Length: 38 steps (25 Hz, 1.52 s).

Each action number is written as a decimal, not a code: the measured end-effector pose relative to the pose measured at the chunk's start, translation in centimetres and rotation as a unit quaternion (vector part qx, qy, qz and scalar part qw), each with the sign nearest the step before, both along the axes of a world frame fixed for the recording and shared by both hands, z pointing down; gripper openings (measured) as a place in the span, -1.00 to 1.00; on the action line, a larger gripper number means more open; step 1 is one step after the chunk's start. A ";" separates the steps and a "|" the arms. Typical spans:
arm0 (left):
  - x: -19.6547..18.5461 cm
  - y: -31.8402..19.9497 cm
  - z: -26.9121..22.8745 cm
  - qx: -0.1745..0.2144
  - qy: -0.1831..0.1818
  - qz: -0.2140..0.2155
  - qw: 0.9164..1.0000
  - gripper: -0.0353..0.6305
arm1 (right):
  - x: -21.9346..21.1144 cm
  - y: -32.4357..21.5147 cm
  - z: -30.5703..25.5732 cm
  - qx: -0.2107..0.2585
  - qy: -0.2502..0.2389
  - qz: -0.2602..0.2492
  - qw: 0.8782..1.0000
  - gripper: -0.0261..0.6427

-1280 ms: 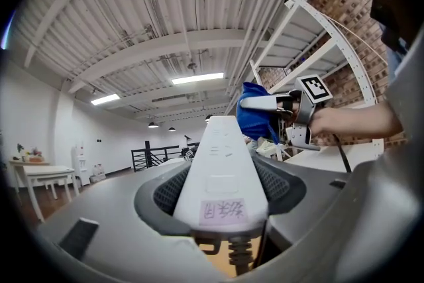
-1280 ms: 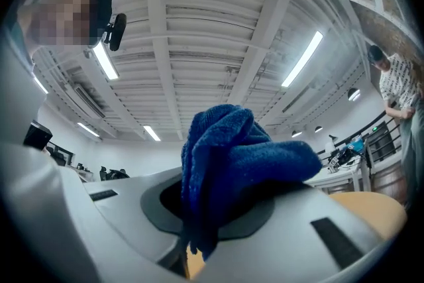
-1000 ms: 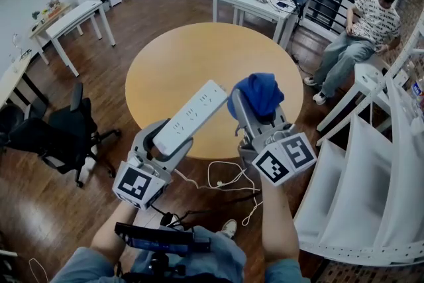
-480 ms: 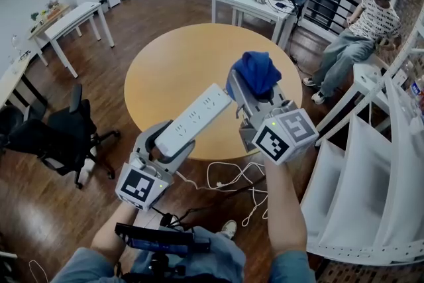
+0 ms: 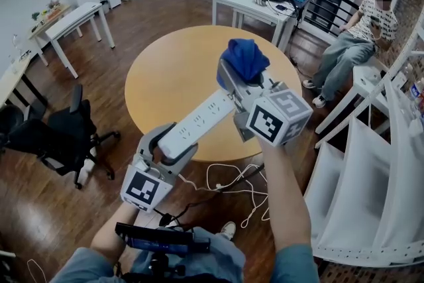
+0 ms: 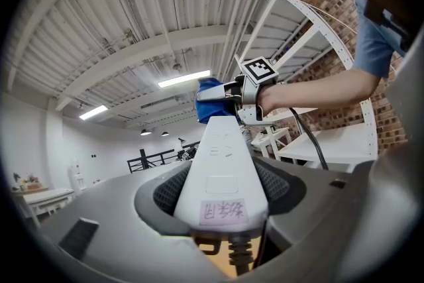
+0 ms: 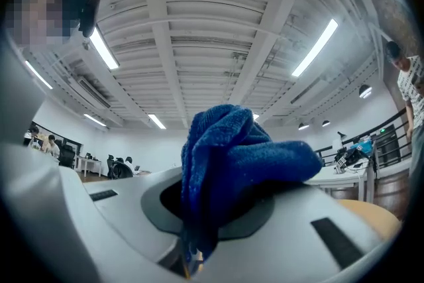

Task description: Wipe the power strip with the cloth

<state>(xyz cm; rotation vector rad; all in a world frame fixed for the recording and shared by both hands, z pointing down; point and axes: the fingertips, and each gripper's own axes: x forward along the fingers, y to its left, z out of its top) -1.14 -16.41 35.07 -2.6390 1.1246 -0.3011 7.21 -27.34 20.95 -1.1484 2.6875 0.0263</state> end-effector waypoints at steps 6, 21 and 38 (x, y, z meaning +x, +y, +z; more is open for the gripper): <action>-0.2 -0.1 0.1 0.003 -0.006 -0.006 1.000 -0.03 | -1.0 -0.7 0.4 -0.012 0.014 -0.008 1.000 -0.74; 0.4 -0.4 1.1 0.010 -0.060 -0.024 0.998 -0.03 | -3.9 0.3 0.9 -0.020 0.040 -0.035 0.998 -0.74; 0.3 -0.9 1.8 0.001 -0.074 -0.042 0.996 -0.03 | -10.8 5.0 3.2 0.018 0.111 -0.098 0.989 -0.74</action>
